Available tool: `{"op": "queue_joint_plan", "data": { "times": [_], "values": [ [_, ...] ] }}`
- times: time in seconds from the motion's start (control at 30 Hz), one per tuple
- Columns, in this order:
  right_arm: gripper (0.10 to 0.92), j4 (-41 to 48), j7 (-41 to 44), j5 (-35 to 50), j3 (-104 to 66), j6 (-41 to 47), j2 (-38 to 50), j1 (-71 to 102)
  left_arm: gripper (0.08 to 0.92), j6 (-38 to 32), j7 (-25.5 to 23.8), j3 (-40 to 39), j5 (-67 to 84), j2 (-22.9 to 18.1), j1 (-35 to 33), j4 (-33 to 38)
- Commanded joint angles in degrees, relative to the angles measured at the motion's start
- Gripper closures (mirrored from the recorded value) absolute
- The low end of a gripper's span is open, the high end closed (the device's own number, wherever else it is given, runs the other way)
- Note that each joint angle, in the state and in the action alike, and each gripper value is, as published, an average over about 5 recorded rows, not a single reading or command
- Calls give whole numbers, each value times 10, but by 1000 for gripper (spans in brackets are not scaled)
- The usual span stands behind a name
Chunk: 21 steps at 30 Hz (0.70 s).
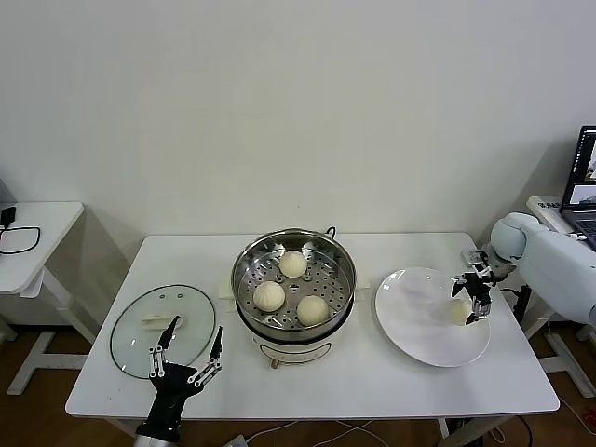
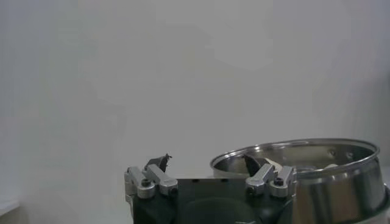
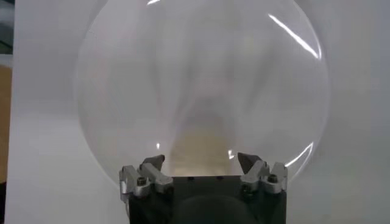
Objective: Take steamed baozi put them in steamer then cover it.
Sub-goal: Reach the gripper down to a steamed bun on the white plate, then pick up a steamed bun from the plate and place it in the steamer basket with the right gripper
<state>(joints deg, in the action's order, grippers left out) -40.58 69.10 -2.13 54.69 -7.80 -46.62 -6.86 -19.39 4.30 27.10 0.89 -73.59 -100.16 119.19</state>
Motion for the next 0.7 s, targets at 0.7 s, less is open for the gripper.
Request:
{"op": "queue_joint_plan", "data": {
  "times": [0.7],
  "values": [
    [396, -42, 25, -9, 10, -3, 14, -49, 177, 3, 1, 6, 1, -1, 3, 6]
  ]
}}
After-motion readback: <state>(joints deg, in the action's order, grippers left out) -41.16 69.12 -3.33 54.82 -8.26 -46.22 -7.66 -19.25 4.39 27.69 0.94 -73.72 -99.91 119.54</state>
